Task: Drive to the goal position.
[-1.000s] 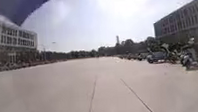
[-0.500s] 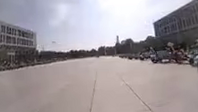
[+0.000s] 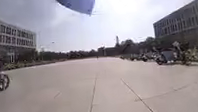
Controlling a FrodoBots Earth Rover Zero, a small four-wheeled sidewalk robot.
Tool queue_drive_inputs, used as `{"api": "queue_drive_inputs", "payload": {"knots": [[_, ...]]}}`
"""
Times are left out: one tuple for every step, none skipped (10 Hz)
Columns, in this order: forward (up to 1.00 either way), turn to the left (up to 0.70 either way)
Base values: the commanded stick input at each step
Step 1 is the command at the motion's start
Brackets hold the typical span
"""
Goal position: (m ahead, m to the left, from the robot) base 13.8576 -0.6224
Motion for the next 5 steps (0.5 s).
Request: {"api": "queue_drive_inputs", "payload": {"knots": [[1.00, 0.00], [1.00, 0.00], [1.00, 0.00], [1.00, 0.00], [1.00, 0.00]]}}
